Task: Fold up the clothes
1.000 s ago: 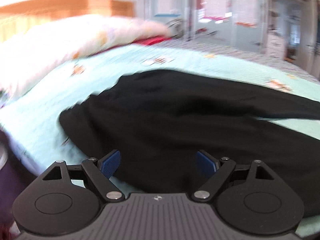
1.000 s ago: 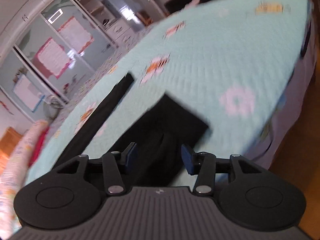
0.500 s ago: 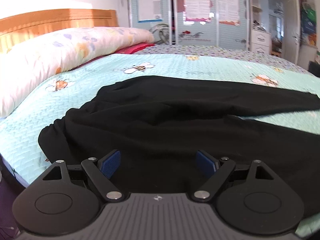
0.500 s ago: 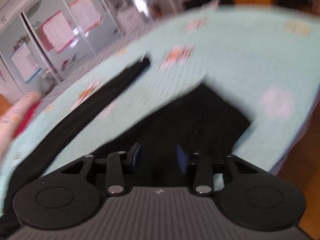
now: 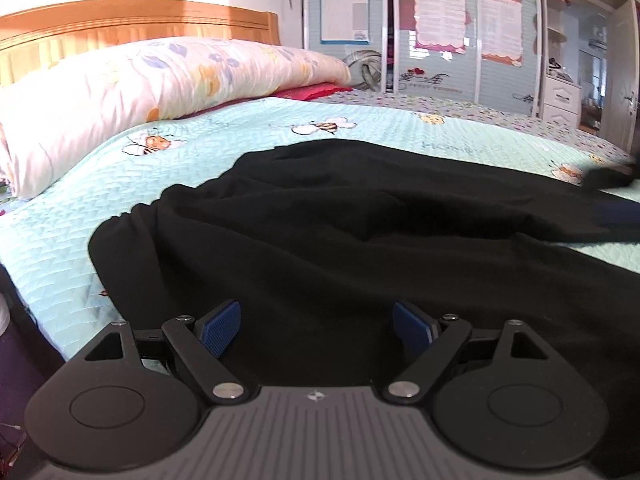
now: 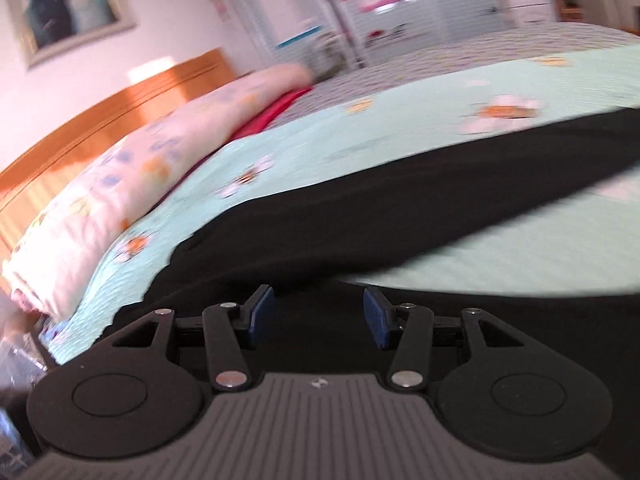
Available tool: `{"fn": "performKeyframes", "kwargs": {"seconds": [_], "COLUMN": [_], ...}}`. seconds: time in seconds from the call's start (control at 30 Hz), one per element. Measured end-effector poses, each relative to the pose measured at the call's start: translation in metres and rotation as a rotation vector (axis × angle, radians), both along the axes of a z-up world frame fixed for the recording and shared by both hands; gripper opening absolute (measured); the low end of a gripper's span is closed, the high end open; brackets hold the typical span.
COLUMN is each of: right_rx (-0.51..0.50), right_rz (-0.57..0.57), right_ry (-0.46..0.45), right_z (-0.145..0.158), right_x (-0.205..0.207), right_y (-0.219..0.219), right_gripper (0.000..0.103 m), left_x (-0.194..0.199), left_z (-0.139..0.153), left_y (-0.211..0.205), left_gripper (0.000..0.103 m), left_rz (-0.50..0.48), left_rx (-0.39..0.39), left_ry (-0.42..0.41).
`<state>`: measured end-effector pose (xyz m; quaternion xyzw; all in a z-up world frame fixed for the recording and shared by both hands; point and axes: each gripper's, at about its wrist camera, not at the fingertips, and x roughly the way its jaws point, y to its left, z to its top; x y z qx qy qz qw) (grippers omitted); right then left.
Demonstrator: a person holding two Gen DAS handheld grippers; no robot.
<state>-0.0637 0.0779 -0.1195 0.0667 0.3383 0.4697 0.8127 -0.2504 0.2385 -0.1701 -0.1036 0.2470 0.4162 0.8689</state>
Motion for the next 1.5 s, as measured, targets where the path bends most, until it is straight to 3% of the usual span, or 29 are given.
{"fn": "performKeyframes", "kwargs": {"seconds": [0.17, 0.23, 0.3, 0.43, 0.57, 0.8, 0.93, 1.1, 1.33, 1.5], "right_rx": [-0.122, -0.182, -0.141, 0.038, 0.030, 0.076, 0.138, 0.221, 0.257, 0.280], "right_rz": [0.145, 0.101, -0.002, -0.141, -0.251, -0.579, -0.687, -0.740, -0.709, -0.721], "right_ry": [0.029, -0.001, -0.015, 0.156, 0.198, 0.362, 0.426, 0.515, 0.497, 0.512], "right_z": [-0.032, -0.047, -0.044, -0.030, -0.027, -0.026, -0.027, -0.046, -0.055, -0.055], "right_x": [0.031, 0.053, 0.073, 0.095, 0.077, 0.033, 0.005, 0.000, 0.023, 0.032], "right_y": [0.109, 0.135, 0.132, 0.060, -0.047, -0.264, -0.348, -0.382, -0.357, -0.350], "right_gripper": [0.051, 0.047, 0.047, 0.050, 0.055, 0.055, 0.058, 0.059, 0.061, 0.061], "left_x": [0.002, 0.003, 0.001, -0.005, -0.020, -0.065, -0.091, -0.111, -0.092, -0.079], "left_z": [0.000, 0.001, 0.001, 0.004, 0.013, 0.030, 0.039, 0.044, 0.028, 0.026], "left_y": [0.008, 0.010, 0.013, 0.018, 0.017, 0.027, 0.041, 0.060, 0.085, 0.092], "left_gripper": [0.089, 0.089, 0.089, 0.089, 0.089, 0.089, 0.089, 0.089, 0.090, 0.095], "left_rz": [-0.012, -0.025, -0.032, -0.015, 0.047, 0.296, 0.446, 0.542, 0.424, 0.429], "left_rx": [-0.040, -0.049, -0.057, -0.092, -0.081, -0.101, -0.172, -0.287, -0.462, -0.465], "left_ry": [-0.024, -0.031, -0.042, -0.085, -0.160, -0.273, -0.297, -0.273, -0.220, -0.202]}}
